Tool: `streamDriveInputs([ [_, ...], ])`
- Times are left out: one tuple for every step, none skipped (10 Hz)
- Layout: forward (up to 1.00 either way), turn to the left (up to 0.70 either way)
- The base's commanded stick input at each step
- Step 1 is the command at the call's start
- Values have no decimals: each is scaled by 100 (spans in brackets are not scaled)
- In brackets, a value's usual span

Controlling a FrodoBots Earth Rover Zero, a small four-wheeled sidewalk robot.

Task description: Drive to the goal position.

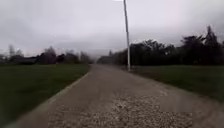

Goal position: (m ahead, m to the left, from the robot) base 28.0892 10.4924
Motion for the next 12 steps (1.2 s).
streamDriveInputs([
  [85,0],
  [85,0],
  [85,0],
  [85,0],
  [85,0],
  [85,0],
  [85,0],
  [85,0],
  [85,0],
  [85,0],
  [85,0],
  [85,0],
])
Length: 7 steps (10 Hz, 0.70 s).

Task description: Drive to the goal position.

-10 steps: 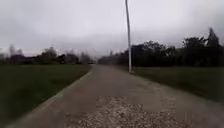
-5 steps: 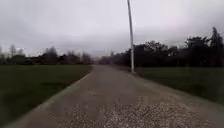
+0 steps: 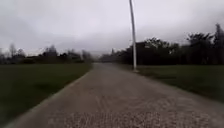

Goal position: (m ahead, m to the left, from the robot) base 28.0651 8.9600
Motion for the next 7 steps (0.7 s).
streamDriveInputs([
  [85,0],
  [85,0],
  [85,-1],
  [85,-7],
  [85,-14],
  [85,0],
  [85,0],
])
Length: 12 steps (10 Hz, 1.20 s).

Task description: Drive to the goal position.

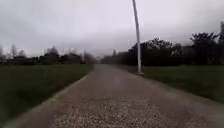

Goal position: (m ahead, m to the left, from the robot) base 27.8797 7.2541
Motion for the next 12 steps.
streamDriveInputs([
  [85,0],
  [85,0],
  [85,0],
  [85,0],
  [85,0],
  [85,0],
  [85,0],
  [85,0],
  [85,0],
  [85,0],
  [85,0],
  [85,0],
])
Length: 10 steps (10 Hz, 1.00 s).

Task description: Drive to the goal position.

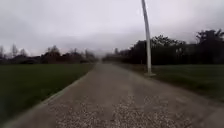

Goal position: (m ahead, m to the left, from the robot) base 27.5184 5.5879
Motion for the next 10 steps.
streamDriveInputs([
  [85,0],
  [85,0],
  [85,0],
  [85,0],
  [85,0],
  [85,0],
  [85,0],
  [85,0],
  [85,0],
  [85,0],
])
